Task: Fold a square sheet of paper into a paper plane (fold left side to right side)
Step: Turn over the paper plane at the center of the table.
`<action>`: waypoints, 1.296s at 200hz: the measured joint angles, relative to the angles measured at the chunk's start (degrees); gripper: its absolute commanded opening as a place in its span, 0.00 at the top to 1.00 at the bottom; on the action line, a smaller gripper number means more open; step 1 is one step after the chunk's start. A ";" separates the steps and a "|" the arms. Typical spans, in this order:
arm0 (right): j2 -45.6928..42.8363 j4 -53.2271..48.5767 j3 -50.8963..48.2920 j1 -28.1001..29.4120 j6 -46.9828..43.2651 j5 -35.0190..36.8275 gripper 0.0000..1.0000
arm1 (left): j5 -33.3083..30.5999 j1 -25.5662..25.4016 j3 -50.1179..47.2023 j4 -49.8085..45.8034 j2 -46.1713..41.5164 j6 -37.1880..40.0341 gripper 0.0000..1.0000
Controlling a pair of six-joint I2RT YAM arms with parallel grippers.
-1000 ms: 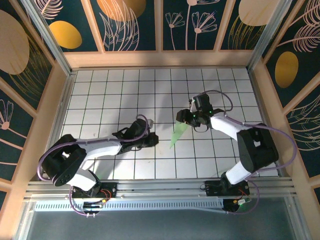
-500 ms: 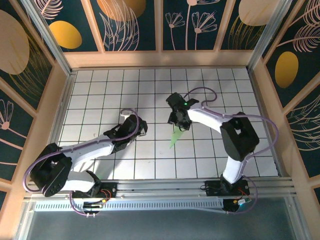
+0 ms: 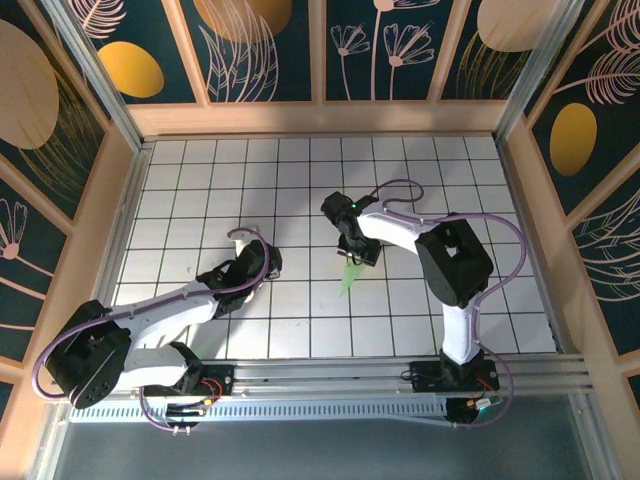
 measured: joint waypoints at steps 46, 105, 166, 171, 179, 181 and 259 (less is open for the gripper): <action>0.00 -1.07 0.11 0.42 1.38 0.55 0.63 | 0.02 0.00 0.00 0.00 0.52 0.66 0.54; -0.13 -2.54 0.11 0.57 2.45 1.55 0.82 | -1.03 0.00 0.20 -0.39 0.90 2.16 0.51; -9.46 -3.23 -2.45 1.44 3.34 3.26 1.00 | -0.35 1.36 2.93 -1.42 0.76 4.11 0.44; -10.51 -3.19 -2.84 1.51 3.32 3.39 1.00 | 0.20 1.77 3.04 -1.42 0.63 4.11 0.44; -12.74 -2.80 -3.78 1.55 3.10 3.87 1.00 | 1.07 2.54 3.08 -1.40 0.31 4.07 0.43; -13.27 -2.60 -4.07 1.62 2.89 3.93 1.00 | 1.46 2.75 3.08 -1.38 0.22 4.00 0.43; -38.73 25.64 -26.45 -3.32 -15.61 -9.57 1.00 | 13.09 10.12 3.08 1.53 -6.45 0.02 0.33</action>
